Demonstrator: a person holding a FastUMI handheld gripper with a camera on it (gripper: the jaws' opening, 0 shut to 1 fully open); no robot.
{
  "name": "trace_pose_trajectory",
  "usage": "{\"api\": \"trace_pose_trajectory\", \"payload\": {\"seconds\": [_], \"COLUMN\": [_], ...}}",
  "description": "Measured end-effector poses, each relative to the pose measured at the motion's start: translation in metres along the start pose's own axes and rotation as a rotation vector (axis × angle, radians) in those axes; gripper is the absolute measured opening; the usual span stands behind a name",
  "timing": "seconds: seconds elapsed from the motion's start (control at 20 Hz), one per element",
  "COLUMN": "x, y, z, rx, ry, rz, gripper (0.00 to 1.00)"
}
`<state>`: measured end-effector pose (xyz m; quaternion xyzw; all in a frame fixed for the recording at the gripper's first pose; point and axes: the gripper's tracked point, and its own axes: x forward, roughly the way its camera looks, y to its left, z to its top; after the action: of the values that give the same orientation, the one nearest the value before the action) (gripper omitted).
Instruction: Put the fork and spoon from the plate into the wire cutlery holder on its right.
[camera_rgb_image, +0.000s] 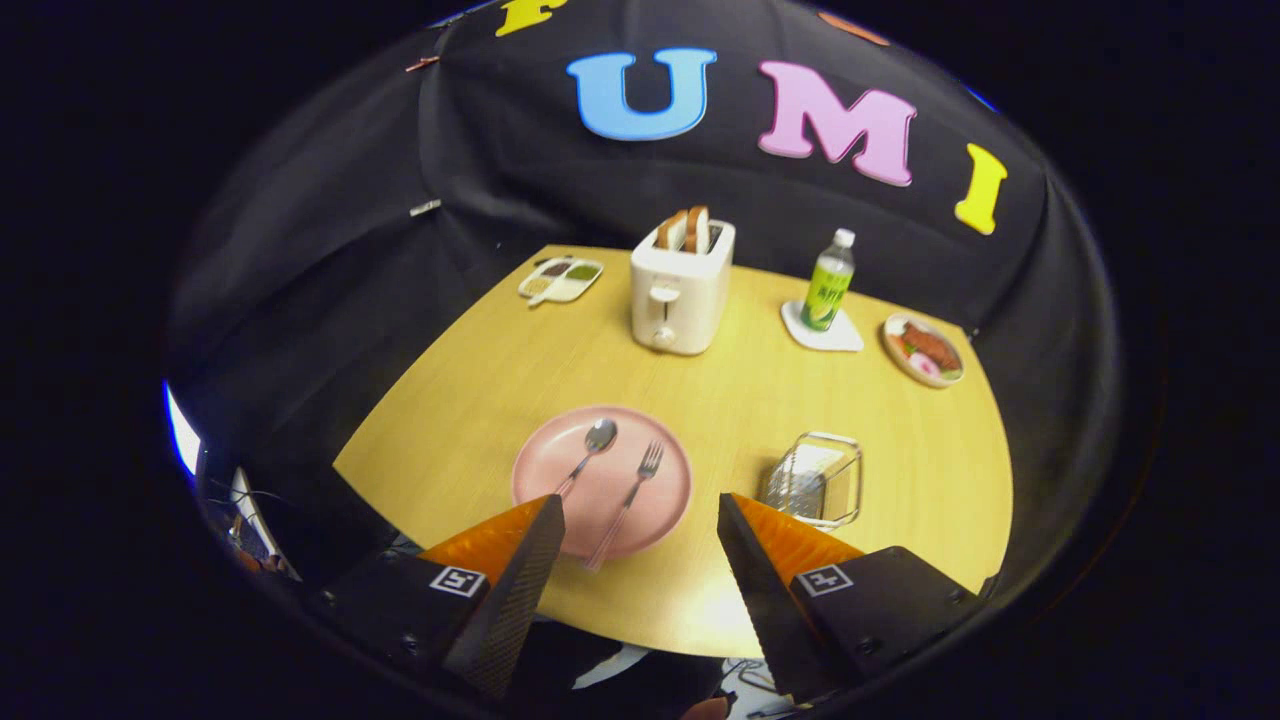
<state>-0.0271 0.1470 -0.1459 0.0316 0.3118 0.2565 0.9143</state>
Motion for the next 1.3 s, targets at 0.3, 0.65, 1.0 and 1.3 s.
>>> {"api": "trace_pose_trajectory", "payload": {"seconds": [0.3, 0.65, 1.0, 1.3], "x": [0.059, 0.115, 0.138, 0.144], "y": [0.01, 0.021, 0.008, -0.005], "z": [-0.033, -0.071, -0.081, -0.091], "rx": [0.02, -0.016, 0.001, 0.051], "ry": [0.184, 0.36, 0.425, 0.477], "rz": [0.028, -0.032, -0.134, -0.172], "gripper": [0.89, 0.69, 0.52, 0.15]}}
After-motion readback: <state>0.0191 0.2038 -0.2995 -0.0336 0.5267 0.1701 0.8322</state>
